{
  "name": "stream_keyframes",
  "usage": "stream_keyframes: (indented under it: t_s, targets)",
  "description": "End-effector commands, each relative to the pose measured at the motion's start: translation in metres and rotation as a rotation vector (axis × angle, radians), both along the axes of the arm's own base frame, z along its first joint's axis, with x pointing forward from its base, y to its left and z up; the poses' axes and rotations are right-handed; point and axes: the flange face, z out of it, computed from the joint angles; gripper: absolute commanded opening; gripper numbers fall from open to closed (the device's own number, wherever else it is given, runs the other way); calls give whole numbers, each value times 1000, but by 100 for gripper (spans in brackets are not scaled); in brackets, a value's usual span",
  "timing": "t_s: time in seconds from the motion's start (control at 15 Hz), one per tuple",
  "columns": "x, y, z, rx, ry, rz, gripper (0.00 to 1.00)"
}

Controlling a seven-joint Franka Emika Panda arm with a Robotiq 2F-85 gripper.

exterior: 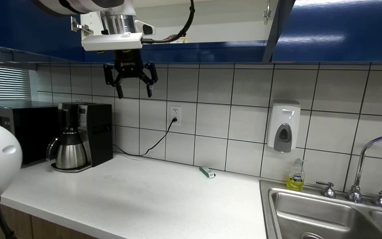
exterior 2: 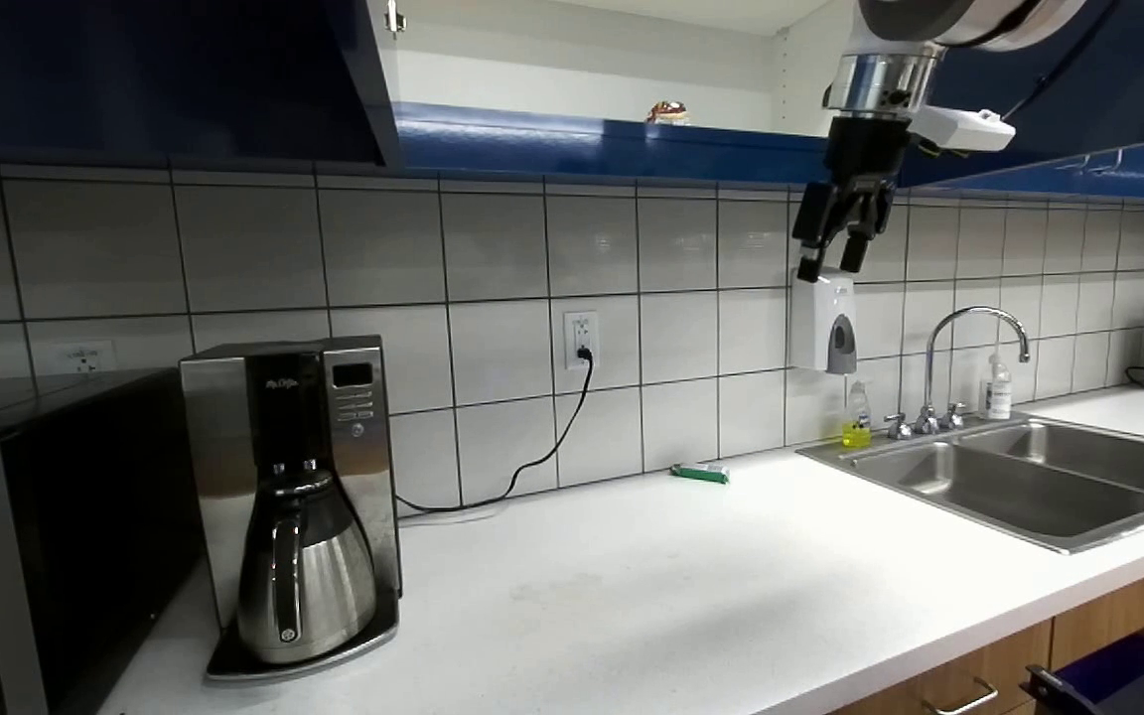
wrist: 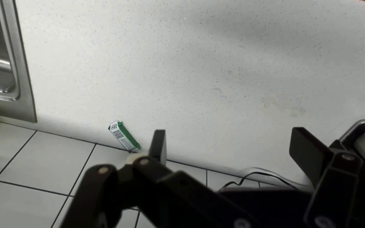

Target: Pick up the snack from the countertop and put it in the open upper cabinet.

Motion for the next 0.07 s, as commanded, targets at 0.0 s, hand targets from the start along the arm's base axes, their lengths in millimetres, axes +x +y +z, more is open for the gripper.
stream_keyframes:
  t_s: [0.0]
  targets:
    - [0,0,1,0,0,0,100]
